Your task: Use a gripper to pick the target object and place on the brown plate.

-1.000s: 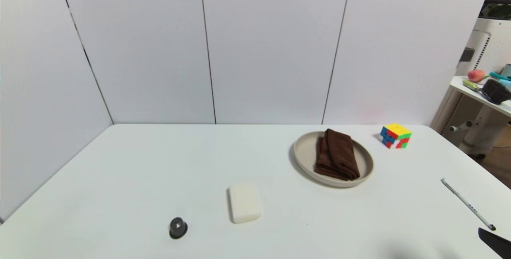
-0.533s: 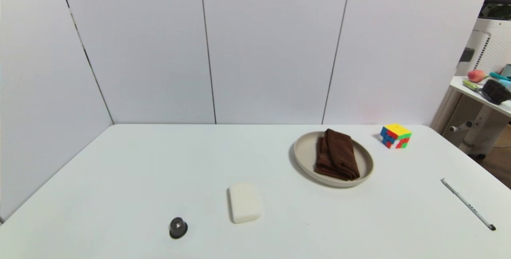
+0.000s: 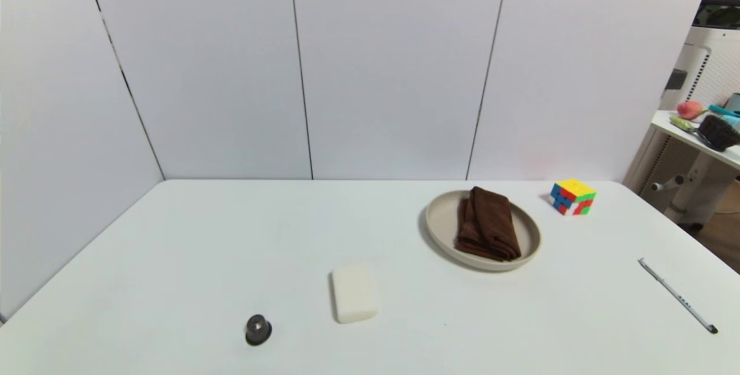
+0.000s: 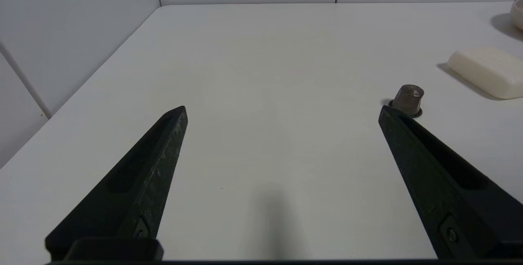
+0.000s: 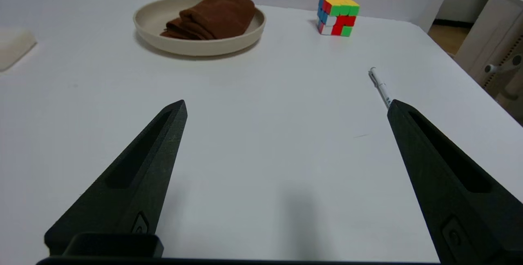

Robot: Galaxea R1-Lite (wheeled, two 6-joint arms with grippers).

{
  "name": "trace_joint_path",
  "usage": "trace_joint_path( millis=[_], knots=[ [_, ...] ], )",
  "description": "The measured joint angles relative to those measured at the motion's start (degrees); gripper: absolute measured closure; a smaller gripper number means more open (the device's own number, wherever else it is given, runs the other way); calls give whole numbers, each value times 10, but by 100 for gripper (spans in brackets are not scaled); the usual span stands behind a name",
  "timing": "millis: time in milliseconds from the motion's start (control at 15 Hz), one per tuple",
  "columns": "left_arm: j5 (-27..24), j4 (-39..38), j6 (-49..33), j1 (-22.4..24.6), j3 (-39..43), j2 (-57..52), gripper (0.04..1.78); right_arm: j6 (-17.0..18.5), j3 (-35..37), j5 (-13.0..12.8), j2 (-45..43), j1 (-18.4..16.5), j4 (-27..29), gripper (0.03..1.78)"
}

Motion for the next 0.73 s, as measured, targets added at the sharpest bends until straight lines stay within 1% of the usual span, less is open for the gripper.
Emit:
trace_joint_path(
  millis=[333,533,733],
  knots=[
    [0,0,0,0,0,0,13,9,0,-7,-10,0,0,12],
    [0,0,0,0,0,0,13,18,0,-17,-10,0,0,12],
    [0,0,0,0,0,0,13,20,0,-17,-10,0,0,12]
  ],
)
